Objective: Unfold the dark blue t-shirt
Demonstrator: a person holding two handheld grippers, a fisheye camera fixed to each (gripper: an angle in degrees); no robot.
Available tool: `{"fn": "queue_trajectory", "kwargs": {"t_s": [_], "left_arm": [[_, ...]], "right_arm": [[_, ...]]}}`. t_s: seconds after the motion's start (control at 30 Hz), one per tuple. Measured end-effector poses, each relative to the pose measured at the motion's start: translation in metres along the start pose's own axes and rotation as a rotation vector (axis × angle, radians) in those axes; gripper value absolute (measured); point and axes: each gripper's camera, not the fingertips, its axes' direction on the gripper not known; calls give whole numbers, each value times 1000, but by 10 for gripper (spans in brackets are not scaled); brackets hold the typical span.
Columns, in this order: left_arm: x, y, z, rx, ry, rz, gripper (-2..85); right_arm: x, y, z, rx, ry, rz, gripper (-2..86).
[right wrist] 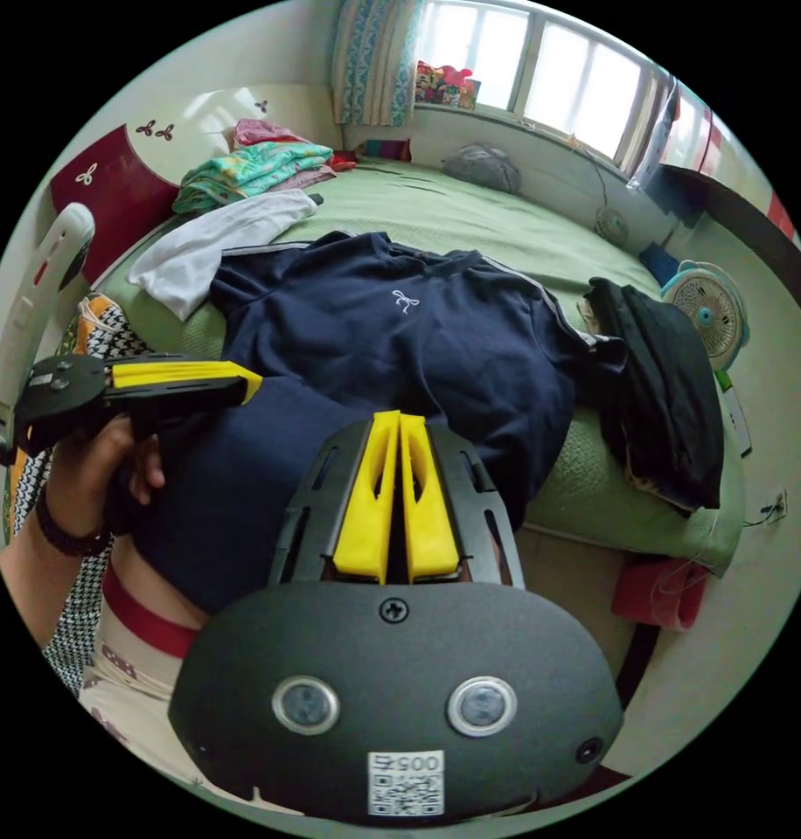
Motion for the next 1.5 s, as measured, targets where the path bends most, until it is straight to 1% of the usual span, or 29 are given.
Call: {"fn": "queue_trajectory", "kwargs": {"t_s": [0.47, 0.77, 1.5], "left_arm": [[-4, -4, 5, -2, 25, -16, -6], [-3, -7, 7, -2, 21, -16, -6], [-9, -15, 10, 1, 45, -27, -6]], "right_arm": [[10, -1, -2, -3, -17, -1, -9], [12, -1, -4, 0, 18, -17, -10], [32, -9, -11, 1, 16, -18, -10]]}}
